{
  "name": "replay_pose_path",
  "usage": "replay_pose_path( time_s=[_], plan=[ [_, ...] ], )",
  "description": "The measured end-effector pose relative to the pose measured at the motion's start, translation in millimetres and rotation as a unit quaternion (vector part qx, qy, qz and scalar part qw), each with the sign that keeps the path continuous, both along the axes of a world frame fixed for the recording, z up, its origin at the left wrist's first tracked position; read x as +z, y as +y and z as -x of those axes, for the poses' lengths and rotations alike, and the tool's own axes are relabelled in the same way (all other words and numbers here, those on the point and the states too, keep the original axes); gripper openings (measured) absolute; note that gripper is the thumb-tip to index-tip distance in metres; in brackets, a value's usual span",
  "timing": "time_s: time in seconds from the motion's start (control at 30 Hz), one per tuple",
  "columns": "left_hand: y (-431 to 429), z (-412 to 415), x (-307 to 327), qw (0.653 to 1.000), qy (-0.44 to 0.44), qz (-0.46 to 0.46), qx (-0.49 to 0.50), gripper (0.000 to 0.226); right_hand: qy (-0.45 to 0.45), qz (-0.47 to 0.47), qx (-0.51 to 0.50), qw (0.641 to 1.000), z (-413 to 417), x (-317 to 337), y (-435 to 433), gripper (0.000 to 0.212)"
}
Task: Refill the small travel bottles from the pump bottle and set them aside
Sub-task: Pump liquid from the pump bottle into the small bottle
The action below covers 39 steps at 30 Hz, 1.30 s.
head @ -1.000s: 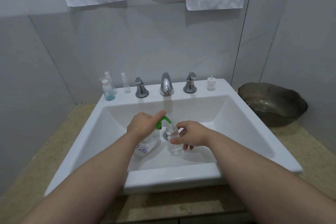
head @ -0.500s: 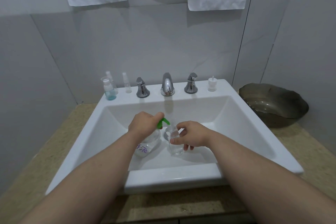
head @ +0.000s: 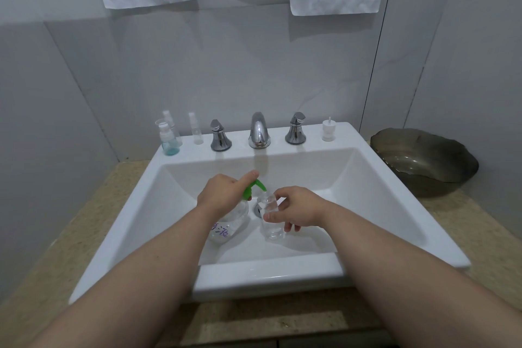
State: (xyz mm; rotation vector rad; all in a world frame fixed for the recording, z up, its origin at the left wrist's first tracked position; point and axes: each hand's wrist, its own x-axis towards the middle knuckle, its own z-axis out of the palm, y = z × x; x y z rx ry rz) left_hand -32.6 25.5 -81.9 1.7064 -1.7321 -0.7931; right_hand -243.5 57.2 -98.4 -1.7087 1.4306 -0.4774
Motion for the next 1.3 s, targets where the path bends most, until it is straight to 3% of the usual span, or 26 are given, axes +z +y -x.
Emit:
replay_pose_path(
  time_s=[0.23,0.5,0.77,0.93,1.3],
  plan=[
    [-0.6,4.1,2.0,1.000,0.010,-0.002,0.022,0.058,-0.011,0.002,0.002,1.000,-0.6,1.6,1.4,0.038],
    [-3.0,4.7,1.6,1.000,-0.007,-0.002,0.017,0.067,0.003,-0.001,0.010,1.000,-0.4,1.6,2.2,0.034],
    [0.0,4.8,3.1,1.000,-0.016,0.011,0.014,0.060,0.013,-0.007,0.014,1.000,0.1,-0.1,0.0,0.037],
    [-0.5,-1.5,0.7,1.000,0.013,0.001,-0.006,0.074,0.008,-0.006,0.010,1.000,0.3,-1.5,-0.9,0.036],
    [2.6,1.2,3.3,1.000,0.017,-0.005,0.004,0.076,0.000,-0.005,0.005,1.000,-1.1,1.4,1.5,0.035]
  ],
)
